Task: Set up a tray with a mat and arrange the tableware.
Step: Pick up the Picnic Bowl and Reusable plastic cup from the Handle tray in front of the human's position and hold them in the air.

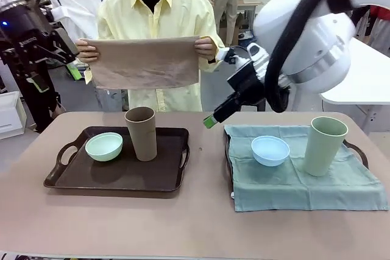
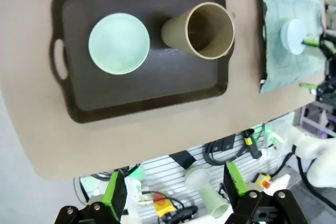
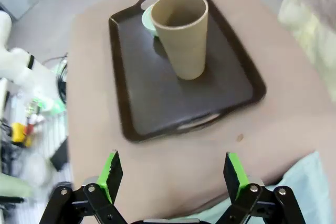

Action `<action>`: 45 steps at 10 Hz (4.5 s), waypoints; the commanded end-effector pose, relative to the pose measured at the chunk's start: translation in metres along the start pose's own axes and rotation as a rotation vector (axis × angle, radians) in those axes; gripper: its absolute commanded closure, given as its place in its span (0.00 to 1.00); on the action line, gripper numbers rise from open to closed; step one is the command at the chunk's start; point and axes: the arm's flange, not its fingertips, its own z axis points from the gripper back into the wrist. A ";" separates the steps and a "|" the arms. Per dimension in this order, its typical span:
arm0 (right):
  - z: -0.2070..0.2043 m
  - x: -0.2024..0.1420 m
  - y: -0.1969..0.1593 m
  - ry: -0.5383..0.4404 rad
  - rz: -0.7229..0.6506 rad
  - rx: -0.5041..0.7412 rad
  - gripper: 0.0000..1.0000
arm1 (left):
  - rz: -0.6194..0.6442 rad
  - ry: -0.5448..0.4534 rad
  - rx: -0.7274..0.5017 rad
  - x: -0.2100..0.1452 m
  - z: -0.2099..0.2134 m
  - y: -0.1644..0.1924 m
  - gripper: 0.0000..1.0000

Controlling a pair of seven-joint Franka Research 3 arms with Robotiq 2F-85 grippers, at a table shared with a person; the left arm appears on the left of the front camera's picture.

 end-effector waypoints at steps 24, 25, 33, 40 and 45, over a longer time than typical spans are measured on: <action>-0.253 0.044 -0.080 -0.115 0.394 0.310 0.00 | -0.022 -0.102 0.290 0.064 -0.170 0.102 0.03; -0.257 0.046 -0.077 -0.115 0.399 0.304 0.00 | -0.023 -0.092 0.291 0.064 -0.174 0.104 0.03; -0.260 0.059 -0.075 -0.141 0.428 0.331 0.00 | -0.008 -0.066 0.259 0.086 -0.215 0.105 0.03; -0.261 0.055 -0.078 -0.126 0.430 0.352 0.59 | 0.086 -0.145 0.247 0.106 -0.228 0.096 0.54; -0.262 0.053 -0.080 -0.131 0.438 0.370 0.79 | 0.108 -0.120 0.262 0.108 -0.233 0.092 0.89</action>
